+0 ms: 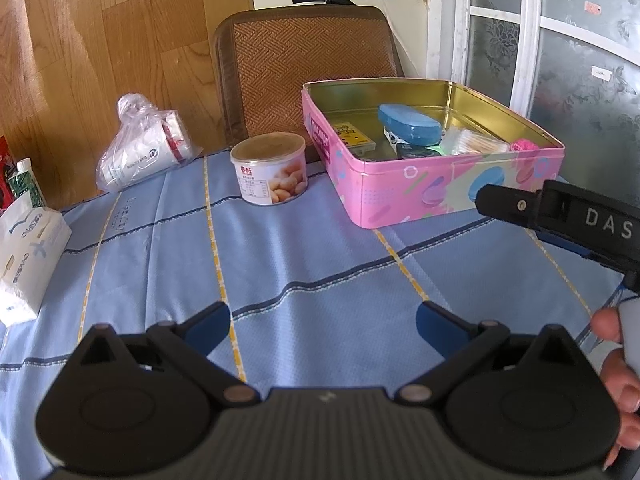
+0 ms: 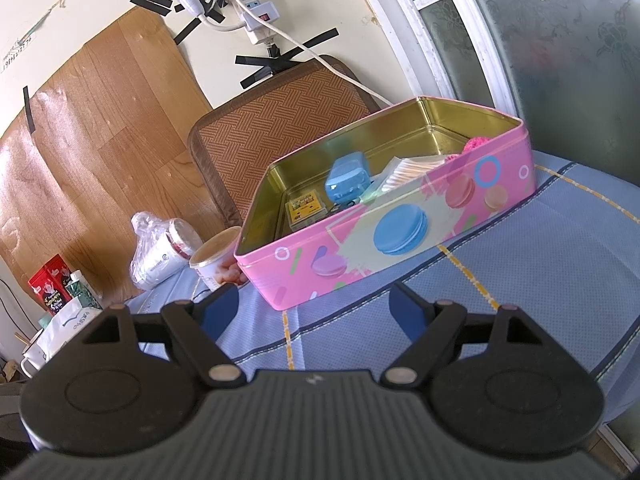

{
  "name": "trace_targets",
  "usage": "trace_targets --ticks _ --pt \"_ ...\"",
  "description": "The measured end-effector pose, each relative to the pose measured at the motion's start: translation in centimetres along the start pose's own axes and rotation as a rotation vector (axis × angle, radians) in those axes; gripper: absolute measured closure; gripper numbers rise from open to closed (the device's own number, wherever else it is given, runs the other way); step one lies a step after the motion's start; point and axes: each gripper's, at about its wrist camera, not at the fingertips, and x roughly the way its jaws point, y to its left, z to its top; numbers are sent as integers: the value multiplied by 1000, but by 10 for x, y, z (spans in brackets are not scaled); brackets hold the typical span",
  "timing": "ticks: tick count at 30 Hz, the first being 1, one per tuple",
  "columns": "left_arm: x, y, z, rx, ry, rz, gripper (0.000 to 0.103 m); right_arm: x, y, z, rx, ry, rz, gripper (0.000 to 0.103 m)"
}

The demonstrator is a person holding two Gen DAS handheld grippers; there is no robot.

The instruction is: Organize soft objects

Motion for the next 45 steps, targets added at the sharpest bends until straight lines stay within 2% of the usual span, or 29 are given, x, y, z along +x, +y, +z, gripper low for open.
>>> trace_targets --ticks 45 --pt "6 -1 -1 17 33 20 0 1 1 0 3 7 -2 18"
